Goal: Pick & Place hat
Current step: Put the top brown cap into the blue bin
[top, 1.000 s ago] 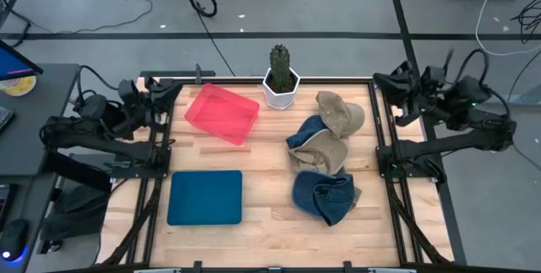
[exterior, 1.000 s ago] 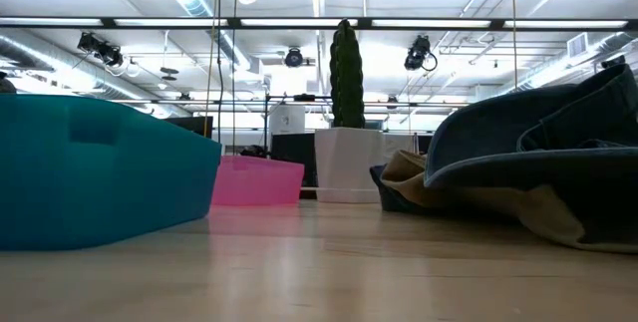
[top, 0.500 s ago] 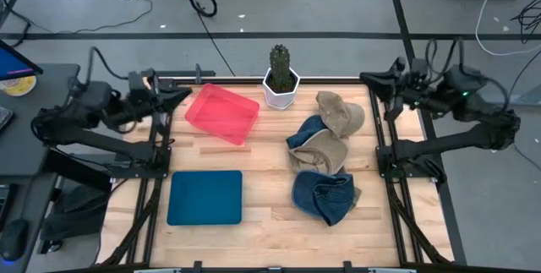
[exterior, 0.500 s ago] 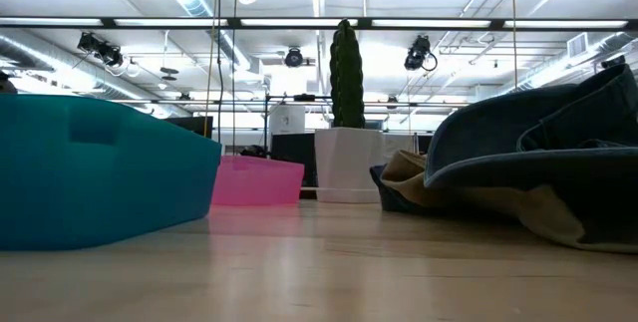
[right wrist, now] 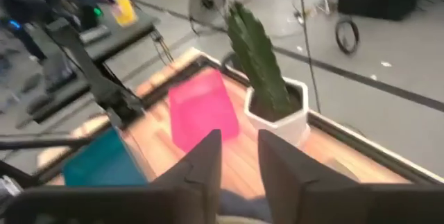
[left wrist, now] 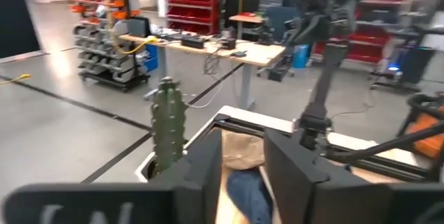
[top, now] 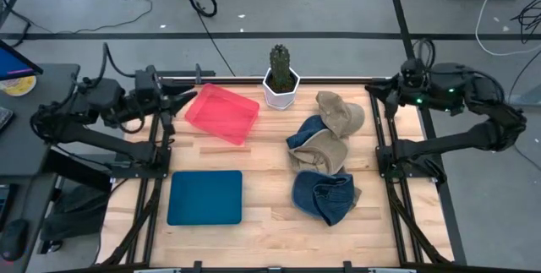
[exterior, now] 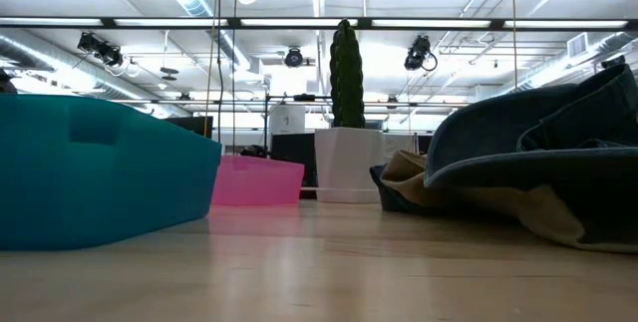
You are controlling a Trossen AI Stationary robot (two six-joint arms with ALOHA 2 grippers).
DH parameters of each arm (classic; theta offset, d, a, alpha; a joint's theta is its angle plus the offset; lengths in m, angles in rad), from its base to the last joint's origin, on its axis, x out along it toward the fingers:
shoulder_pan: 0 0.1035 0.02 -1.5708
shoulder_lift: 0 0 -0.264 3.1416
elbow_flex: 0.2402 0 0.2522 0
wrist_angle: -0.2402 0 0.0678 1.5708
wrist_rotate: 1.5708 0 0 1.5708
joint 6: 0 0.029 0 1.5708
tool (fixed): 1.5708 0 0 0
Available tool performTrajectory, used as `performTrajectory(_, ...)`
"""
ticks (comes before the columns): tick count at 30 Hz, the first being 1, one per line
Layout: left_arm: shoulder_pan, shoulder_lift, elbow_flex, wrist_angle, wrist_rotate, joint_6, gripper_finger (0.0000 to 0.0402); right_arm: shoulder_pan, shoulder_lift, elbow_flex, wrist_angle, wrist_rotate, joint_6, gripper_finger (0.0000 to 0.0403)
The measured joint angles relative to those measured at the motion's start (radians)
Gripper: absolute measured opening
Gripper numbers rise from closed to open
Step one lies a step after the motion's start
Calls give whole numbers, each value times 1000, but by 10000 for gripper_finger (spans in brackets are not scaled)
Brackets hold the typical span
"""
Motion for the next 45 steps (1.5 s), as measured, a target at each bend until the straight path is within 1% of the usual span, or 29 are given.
performTrajectory(1, 0, 4, 0, 0, -15, 0, 128, -1, 5, 0, -9, -3, 0, 125)
performTrajectory(5, 0, 15, 0, 1, -50, 0, 171, -1, 47, 1, -28, -79, -33, 183)
performTrajectory(8, 0, 17, 0, 1, -50, 0, 196, -4, 95, 1, -61, -89, -67, 228)
performTrajectory(13, 0, 17, 0, 0, -50, 0, 221, -24, 176, 1, -111, -89, -96, 296)
performTrajectory(16, 0, 18, 0, -1, -50, -16, 229, -41, 219, 1, -114, -89, -93, 320)
performTrajectory(19, 0, 18, 0, -5, -50, -31, 231, -70, 248, 0, -117, -89, -55, 326)
performTrajectory(24, 0, 27, 0, -5, -50, -20, 232, -116, 287, 0, -145, -88, -27, 316)
performTrajectory(31, 0, 65, 0, -7, -50, -19, 232, -217, 356, 0, -266, -88, 54, 303)
performTrajectory(34, 0, 94, 0, -9, -50, -18, 232, -253, 390, 0, -306, -88, 63, 302)
performTrajectory(45, 0, 188, 0, -8, -42, -45, 232, -360, 467, -2, -313, -87, 63, 302)
